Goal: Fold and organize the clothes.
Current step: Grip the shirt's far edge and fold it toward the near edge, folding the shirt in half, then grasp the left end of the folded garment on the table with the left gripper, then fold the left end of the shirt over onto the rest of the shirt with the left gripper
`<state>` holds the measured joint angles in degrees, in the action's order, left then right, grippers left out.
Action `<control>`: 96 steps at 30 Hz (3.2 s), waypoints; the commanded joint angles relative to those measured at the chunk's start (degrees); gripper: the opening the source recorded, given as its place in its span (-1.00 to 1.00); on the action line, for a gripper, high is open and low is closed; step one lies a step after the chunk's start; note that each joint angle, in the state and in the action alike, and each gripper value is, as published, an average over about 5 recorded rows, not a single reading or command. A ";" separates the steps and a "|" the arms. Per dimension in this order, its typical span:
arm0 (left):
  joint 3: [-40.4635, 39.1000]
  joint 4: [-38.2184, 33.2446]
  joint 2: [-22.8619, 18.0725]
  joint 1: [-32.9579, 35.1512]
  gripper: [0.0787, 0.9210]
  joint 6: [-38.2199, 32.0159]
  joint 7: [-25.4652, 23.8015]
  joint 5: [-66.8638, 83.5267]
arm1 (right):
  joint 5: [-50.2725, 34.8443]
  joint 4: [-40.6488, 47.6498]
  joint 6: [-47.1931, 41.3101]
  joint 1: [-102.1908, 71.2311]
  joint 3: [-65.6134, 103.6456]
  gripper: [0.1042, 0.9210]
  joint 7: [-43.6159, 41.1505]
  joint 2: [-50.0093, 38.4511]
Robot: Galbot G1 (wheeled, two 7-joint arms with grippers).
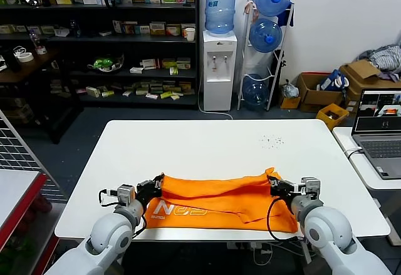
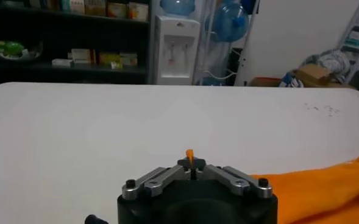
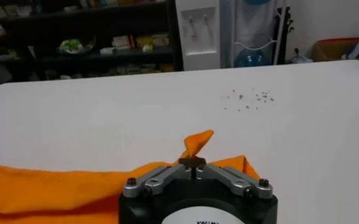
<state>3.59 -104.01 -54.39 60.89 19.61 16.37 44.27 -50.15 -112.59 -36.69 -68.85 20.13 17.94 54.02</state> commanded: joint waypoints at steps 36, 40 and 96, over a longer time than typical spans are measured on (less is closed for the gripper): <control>5.95 5.14 -8.05 10.57 0.76 -3.84 -1.25 -7.16 | 3.11 -5.29 1.16 -12.47 8.14 0.76 -3.42 2.25; 5.68 5.30 -8.25 10.90 0.72 -4.50 -1.16 -8.12 | 3.13 -5.28 1.15 -12.49 8.06 0.76 -3.38 2.48; 18.62 -8.63 14.75 19.88 -0.88 -1.80 5.94 4.16 | 6.76 -3.54 3.00 -11.09 5.55 0.76 -3.67 5.06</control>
<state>25.35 -104.65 -38.25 81.33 13.98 17.55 43.43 -43.66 -116.17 -33.71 -80.04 25.91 14.19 58.96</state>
